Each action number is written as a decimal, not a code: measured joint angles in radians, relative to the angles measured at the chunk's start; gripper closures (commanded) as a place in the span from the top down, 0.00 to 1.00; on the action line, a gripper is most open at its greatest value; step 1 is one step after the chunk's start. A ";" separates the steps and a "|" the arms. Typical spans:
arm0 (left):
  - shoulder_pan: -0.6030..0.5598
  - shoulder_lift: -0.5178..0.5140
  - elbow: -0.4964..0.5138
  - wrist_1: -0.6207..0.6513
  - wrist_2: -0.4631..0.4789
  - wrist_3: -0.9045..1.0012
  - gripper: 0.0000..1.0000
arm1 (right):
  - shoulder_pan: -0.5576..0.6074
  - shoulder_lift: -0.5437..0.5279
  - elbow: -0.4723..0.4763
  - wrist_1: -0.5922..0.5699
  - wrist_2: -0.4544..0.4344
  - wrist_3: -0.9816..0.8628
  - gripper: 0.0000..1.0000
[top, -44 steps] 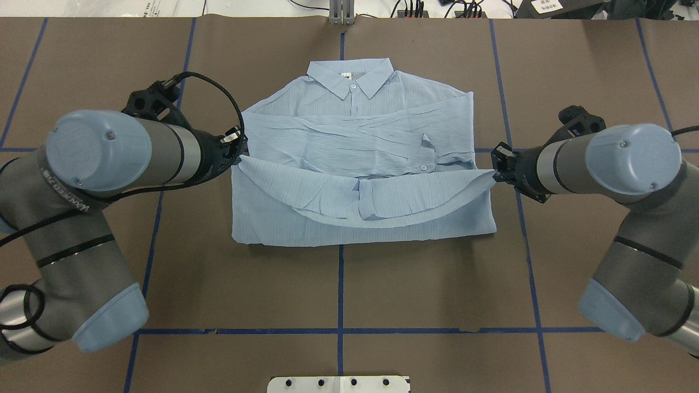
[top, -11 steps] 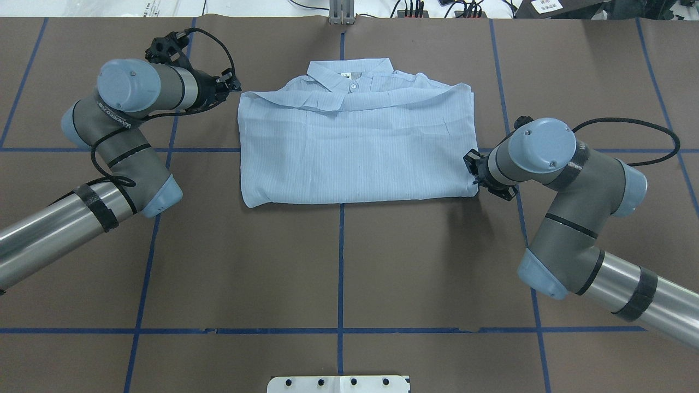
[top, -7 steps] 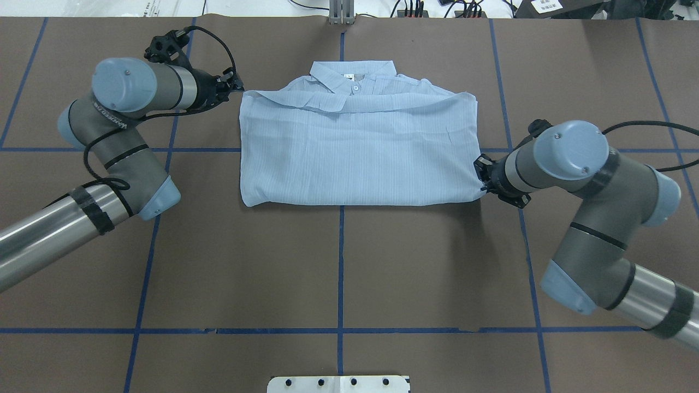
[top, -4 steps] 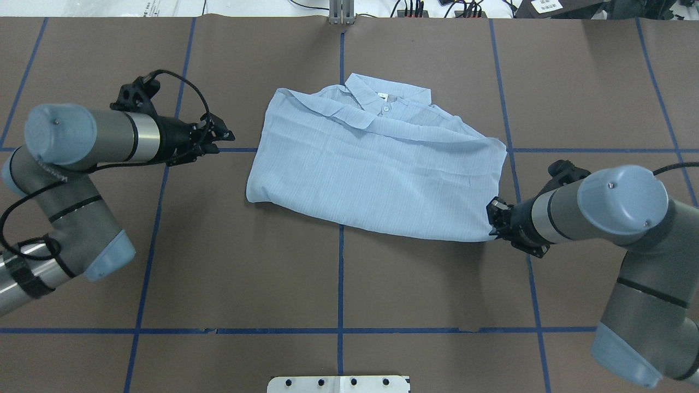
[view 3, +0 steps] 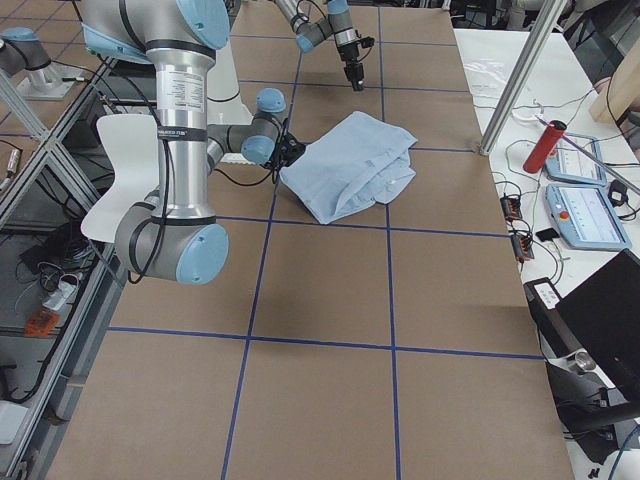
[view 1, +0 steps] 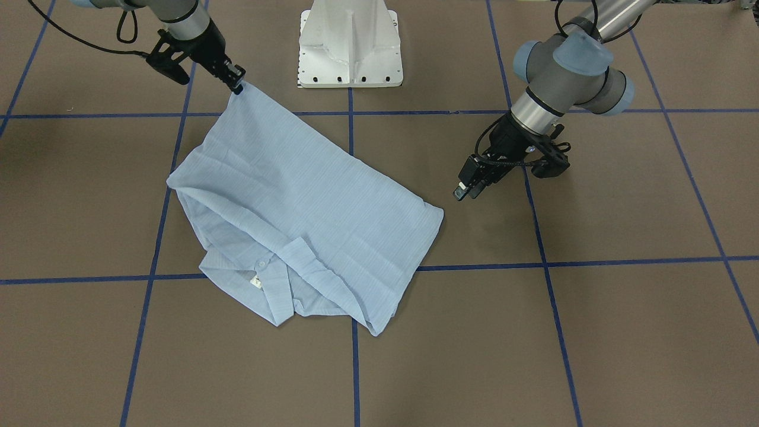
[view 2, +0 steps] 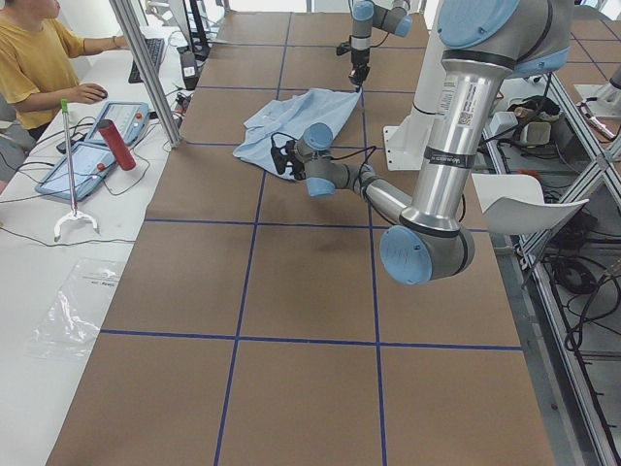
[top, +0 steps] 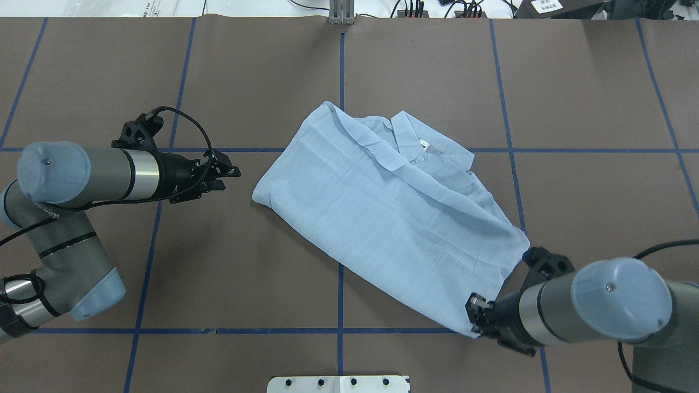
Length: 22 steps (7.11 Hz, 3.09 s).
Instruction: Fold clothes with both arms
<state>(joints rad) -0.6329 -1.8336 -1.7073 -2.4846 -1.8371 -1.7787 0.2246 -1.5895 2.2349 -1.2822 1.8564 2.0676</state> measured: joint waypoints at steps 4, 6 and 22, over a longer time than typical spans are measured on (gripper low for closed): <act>0.083 -0.071 -0.046 0.185 0.032 -0.076 1.00 | -0.200 -0.011 0.028 -0.002 -0.009 0.030 1.00; 0.157 -0.145 -0.048 0.374 0.079 -0.091 0.92 | -0.161 -0.007 0.044 -0.002 -0.009 0.031 1.00; -0.043 -0.446 0.576 0.006 0.209 0.255 0.00 | 0.101 0.069 -0.064 -0.001 -0.017 0.016 1.00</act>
<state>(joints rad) -0.6761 -2.2792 -1.1309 -2.4790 -1.6281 -1.5237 0.3253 -1.5210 2.1713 -1.2833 1.8389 2.0837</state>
